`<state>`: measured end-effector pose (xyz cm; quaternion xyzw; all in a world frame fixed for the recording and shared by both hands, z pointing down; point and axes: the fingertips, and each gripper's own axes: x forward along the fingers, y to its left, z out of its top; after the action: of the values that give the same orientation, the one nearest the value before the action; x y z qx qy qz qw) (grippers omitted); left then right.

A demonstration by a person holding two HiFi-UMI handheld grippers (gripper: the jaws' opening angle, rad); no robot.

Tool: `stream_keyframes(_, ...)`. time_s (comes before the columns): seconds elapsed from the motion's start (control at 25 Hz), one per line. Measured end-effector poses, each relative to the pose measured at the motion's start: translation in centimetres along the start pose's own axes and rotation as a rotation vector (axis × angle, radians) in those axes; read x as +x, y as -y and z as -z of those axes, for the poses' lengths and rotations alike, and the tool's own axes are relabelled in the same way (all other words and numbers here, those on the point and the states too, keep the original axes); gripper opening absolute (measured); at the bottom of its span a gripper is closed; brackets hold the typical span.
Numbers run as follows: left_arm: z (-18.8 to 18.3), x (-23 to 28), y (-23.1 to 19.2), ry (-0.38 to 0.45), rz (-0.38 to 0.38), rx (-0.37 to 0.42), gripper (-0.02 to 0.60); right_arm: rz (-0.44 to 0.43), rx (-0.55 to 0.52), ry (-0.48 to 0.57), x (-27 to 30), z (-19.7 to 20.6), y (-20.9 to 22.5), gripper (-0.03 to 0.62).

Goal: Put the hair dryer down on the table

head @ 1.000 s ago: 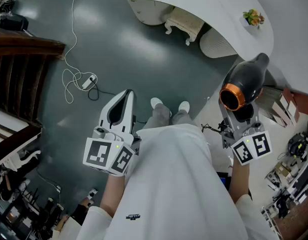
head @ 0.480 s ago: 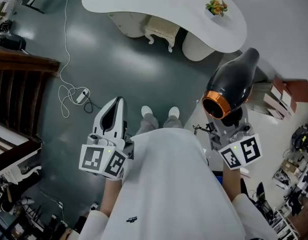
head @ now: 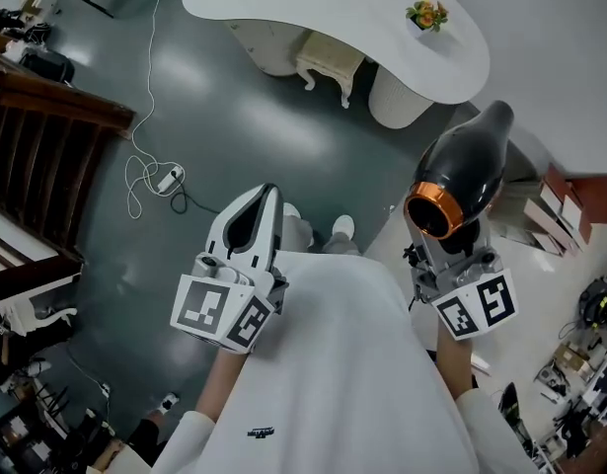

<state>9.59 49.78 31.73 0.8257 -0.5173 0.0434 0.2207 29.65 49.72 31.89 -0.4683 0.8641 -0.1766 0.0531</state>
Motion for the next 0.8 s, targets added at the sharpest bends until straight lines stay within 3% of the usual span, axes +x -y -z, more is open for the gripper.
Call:
stream_keyframes(0.24,0.1,0.2,1.8,-0.001,0.019,0.006,0.009,-0.023,-0.010,-0.008,-0.6,0.0,0.0,0.285)
stream_keyframes(0.44,0.2,0.0,-0.2,0.013,-0.017,-0.025,0.009,-0.039,-0.004,-0.023,0.6,0.3,0.0,0.285)
stream_keyframes(0.8,-3.0,2.6,-6.4,0.044,-0.045,-0.055,0.009,-0.046,-0.029,-0.030,7.5,-0.7,-0.2,0.285)
